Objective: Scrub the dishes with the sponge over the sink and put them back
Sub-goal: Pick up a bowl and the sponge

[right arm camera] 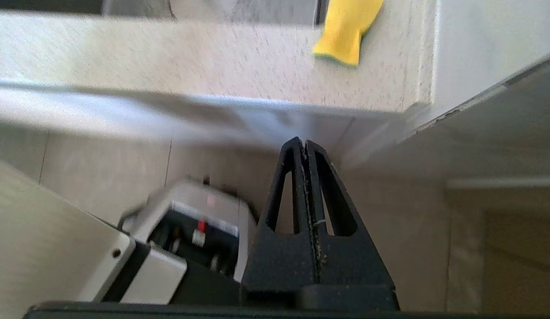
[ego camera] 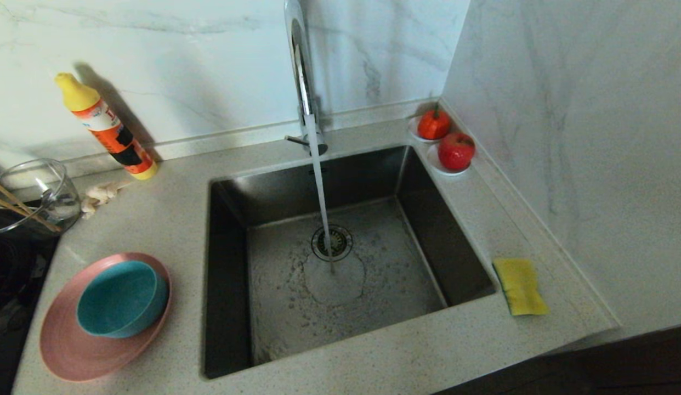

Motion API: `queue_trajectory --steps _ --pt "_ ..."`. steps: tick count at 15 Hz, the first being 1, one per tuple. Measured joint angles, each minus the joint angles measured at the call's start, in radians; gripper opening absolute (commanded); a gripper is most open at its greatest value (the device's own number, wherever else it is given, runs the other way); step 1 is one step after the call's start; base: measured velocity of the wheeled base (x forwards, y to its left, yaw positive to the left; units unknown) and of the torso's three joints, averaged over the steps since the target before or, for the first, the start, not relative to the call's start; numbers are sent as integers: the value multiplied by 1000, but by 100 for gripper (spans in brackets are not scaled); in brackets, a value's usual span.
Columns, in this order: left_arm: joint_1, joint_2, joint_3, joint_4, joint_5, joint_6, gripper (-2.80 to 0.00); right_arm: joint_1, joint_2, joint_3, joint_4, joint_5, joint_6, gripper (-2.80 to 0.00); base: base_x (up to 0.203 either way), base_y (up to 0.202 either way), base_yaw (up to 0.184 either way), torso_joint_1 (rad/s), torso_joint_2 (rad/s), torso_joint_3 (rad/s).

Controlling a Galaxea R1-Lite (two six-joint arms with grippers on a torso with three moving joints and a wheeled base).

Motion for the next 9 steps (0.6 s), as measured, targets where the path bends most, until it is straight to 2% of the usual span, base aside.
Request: queue_trajectory --steps 5,9 --pt "0 0 0 0 0 0 -280 8 242 -62 3 -5 -24 -280 0 0 0 0 0 0" --pt "0 0 0 0 0 0 -280 49 386 -81 20 -7 -17 -280 0 0 0 0 0 0"
